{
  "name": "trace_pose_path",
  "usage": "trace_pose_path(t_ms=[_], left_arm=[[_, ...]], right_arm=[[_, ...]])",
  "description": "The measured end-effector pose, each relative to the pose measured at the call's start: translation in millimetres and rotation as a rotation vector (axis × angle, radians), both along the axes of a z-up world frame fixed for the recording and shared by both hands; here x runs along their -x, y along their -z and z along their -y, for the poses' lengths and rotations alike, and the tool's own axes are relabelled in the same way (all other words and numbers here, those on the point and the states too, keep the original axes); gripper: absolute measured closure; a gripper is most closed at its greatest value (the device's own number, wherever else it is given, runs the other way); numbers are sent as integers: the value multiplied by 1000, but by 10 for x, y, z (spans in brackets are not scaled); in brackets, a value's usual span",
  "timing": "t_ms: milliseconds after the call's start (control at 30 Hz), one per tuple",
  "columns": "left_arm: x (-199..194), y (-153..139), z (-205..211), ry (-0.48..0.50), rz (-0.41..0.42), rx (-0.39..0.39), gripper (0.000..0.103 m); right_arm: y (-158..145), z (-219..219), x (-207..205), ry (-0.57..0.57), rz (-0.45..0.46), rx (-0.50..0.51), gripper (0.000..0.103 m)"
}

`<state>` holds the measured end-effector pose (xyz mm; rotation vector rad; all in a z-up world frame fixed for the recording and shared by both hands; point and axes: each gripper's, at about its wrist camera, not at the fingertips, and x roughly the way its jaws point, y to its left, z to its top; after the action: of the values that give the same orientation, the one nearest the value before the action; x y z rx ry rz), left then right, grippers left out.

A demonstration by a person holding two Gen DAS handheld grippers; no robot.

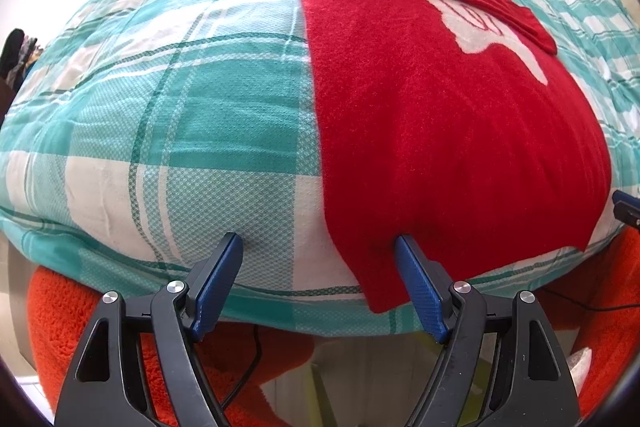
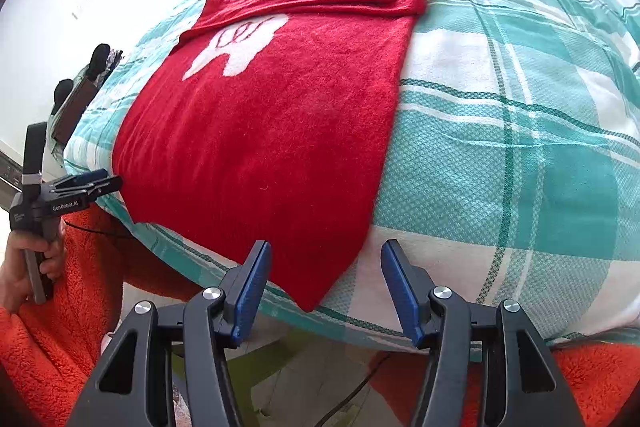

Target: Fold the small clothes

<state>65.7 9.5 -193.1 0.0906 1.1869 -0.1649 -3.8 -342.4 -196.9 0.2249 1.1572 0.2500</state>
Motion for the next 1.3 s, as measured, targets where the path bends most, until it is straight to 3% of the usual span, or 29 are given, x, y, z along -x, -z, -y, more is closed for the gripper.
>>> trace_pose_path(t_ms=[233,467,533,633,733,1000,1167,1233,1300], left_arm=[[47,-43,48,19,21,-18,23],[97,-101,92,43,42,-24,23],[109,-89,71,43,26,-12,23],[161,-103,12,36,23,13,23],[180,-105,-6,28,21,15,23],[155,-84,-25,3,17,2,23],[174,-50,2,29,4,5,23],[173,-38,11,58,-4,48,23],[161,-11,10,83,-22,105,23]], right_arm=[[-98,176,61,58,21,-82,45],[-227,62,108,28,59,-20,45],[-297,-10,124,15,82,50,45],[-496,-214,192,3,154,268,44],[-643,-380,238,1,156,475,43],[-667,-350,244,33,124,570,39],[-617,-280,182,28,113,533,39],[-561,-159,155,27,91,396,39],[-395,57,102,30,20,148,39]])
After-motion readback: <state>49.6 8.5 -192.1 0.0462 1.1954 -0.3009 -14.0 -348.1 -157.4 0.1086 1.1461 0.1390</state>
